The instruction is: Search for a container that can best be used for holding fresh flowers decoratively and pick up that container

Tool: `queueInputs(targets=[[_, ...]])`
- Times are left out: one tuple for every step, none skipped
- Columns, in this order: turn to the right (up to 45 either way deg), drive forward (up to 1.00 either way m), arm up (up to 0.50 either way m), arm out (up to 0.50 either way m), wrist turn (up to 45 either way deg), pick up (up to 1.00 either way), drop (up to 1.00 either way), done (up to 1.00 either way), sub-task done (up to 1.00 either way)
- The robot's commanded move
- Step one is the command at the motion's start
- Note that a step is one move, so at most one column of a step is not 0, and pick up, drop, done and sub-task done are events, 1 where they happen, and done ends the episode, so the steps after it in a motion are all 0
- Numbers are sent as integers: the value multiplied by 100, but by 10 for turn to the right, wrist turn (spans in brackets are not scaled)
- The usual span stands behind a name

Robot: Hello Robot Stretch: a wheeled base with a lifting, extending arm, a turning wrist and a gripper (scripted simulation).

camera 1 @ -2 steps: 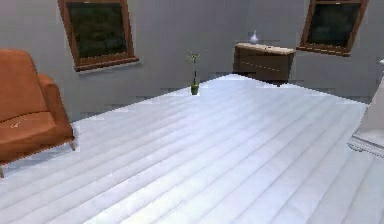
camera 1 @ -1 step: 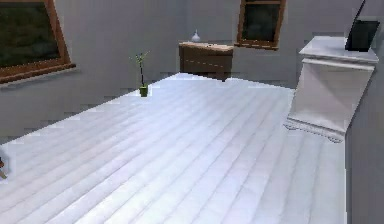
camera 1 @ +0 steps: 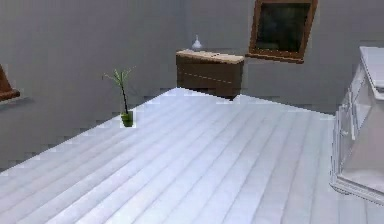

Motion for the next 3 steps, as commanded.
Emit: queueInputs(targets=[[0,100,0,0,0,0,0,0,0],[30,0,0,0,0,0,0,0,0],[0,100,0,0,0,0,0,0,0]])
